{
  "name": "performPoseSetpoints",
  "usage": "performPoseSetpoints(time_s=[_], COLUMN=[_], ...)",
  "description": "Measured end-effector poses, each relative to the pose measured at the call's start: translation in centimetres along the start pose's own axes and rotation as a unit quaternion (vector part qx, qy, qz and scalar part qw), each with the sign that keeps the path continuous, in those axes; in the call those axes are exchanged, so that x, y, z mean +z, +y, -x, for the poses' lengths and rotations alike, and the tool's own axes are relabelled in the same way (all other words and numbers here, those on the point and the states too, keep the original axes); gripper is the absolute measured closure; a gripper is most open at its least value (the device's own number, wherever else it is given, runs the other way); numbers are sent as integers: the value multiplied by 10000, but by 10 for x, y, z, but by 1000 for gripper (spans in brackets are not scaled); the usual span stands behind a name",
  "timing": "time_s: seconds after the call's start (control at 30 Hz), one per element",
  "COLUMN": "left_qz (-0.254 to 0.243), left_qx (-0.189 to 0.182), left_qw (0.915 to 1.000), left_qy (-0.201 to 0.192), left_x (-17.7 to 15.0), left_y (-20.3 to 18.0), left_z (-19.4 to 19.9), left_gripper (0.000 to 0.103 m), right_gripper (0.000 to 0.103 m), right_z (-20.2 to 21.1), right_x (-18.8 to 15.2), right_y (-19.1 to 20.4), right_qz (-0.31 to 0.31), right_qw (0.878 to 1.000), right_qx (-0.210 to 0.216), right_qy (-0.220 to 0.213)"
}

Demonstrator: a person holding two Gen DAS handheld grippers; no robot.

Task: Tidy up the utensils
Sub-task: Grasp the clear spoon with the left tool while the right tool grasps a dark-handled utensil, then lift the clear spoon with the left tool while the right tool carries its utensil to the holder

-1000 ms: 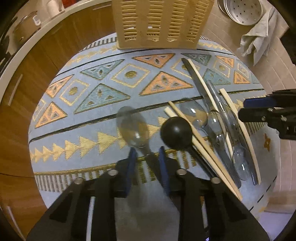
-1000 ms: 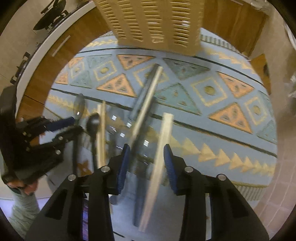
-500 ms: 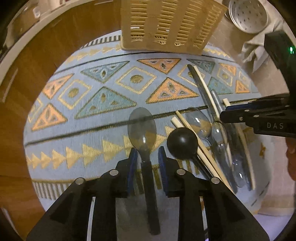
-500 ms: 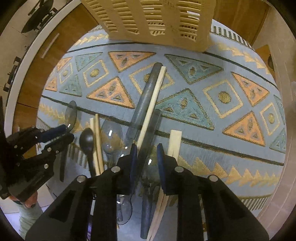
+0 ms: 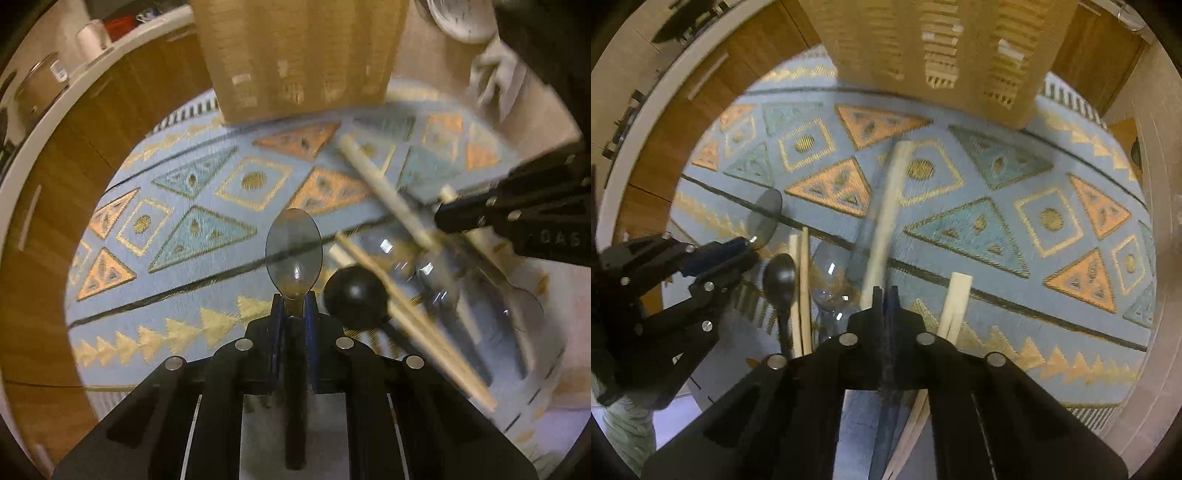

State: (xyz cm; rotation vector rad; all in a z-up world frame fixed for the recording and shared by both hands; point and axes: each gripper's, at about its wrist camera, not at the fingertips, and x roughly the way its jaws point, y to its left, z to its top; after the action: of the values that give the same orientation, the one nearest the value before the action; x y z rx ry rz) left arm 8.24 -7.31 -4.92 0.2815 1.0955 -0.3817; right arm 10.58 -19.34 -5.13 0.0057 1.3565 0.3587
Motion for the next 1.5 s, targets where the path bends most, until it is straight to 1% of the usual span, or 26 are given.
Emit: performPoseSetpoints(time_s=[0.1,0.17,0.2,0.3,0.4,0.5,0.53,0.63,0.7,0.77,0.83,0.9,1.0,1.1,1.2,1.27,1.3,1.33,1.37,1.4,1.43,1.47,1.5], left_qz=[284,348,366,430,449,421,432,420,383,388,430,453,472,517,560,597,611,648,670,727,761,797,819], left_qx=[-177,-219,-248,-233,-234,-150,-148,-124,-66,-76,-108,-132,-162,-213,-275,-321,-342,-362,-375,-409,-431,-417,-376], left_qw=[9982,9961,9940,9898,9870,9852,9848,9845,9838,9837,9838,9839,9837,9827,9792,9743,9717,9655,9614,9524,9456,9360,9297], left_qy=[-493,-779,-998,-1335,-1525,-1656,-1679,-1700,-1751,-1755,-1737,-1726,-1725,-1767,-1933,-2149,-2257,-2496,-2642,-2933,-3134,-3403,-3571], left_x=[0,1,3,3,5,5,3,0,-3,-4,-4,-4,-5,-3,5,15,19,29,36,47,54,64,72], left_y=[4,4,3,-1,-7,-7,-6,-3,0,2,6,8,10,12,14,17,18,21,22,25,26,26,26], left_z=[19,32,41,60,70,72,73,75,77,74,72,69,66,65,71,81,87,99,106,118,126,135,141], left_gripper=[94,94,94,94,94,94,94,94,94,94,93,93,93,93,93,93,93,93,93,93,93,93,93], right_gripper=[102,102,102,102,102,102,102,102,101,101,101,100,100,100,101,102,102,102,102,102,102,102,102], right_z=[7,10,15,26,26,17,13,-5,-11,-12,-14,-20,-22,-22,-19,2,22,39,64,81,109,123,139], right_x=[-6,-9,-12,-15,-14,-3,2,12,14,14,16,16,12,10,11,11,12,13,15,17,20,20,24], right_y=[-5,-9,-12,-19,-18,-19,-20,-13,-9,-6,-8,-11,-7,-3,1,6,9,10,10,10,7,3,-3], right_qz=[-3,-2,3,-26,-31,-40,-21,143,243,293,212,128,370,515,544,631,649,628,584,554,471,406,321], right_qw=[9997,9993,9990,9971,9977,9985,9990,9991,9987,9985,9991,9993,9977,9959,9954,9968,9966,9957,9923,9886,9801,9742,9665], right_qx=[175,270,284,473,265,125,55,-329,-422,-446,-379,-294,-460,-537,-614,-494,-395,-307,-197,-132,-34,10,51], right_qy=[-144,-271,-353,-597,-628,-533,-443,-219,-145,-101,-26,185,324,513,492,44,-314,-612,-1077,-1392,-1927,-2221,-2546])
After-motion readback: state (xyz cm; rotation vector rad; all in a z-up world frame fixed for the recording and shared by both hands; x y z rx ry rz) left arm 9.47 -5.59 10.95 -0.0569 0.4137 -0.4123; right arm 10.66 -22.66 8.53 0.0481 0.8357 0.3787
